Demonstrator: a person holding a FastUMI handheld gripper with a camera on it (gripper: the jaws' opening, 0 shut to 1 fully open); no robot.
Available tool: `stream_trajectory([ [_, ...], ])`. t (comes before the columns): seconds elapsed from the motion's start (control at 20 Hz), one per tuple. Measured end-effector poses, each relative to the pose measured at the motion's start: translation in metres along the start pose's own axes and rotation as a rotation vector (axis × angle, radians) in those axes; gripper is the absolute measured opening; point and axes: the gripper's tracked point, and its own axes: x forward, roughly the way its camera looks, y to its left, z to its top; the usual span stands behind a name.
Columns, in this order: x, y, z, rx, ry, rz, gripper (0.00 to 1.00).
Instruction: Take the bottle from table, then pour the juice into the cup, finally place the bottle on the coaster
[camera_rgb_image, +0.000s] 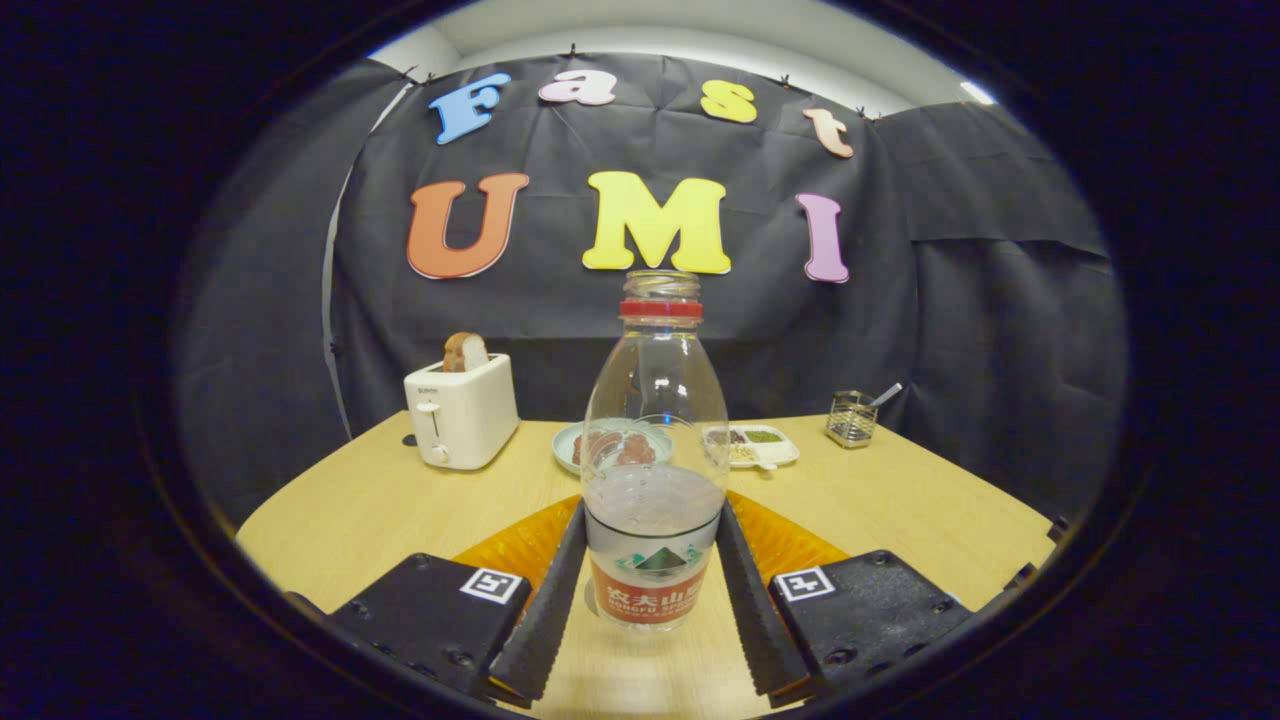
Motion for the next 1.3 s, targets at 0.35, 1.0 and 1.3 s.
stream_trajectory([
  [0.35,0.04,-0.003,-0.028,0.045,0.02,0.024,0.78],
  [1.0,0.053,0.001,-0.041,0.001,0.026,0.017,0.82],
  [1.3,0.039,0.003,-0.023,-0.022,0.003,0.017,1.0],
])
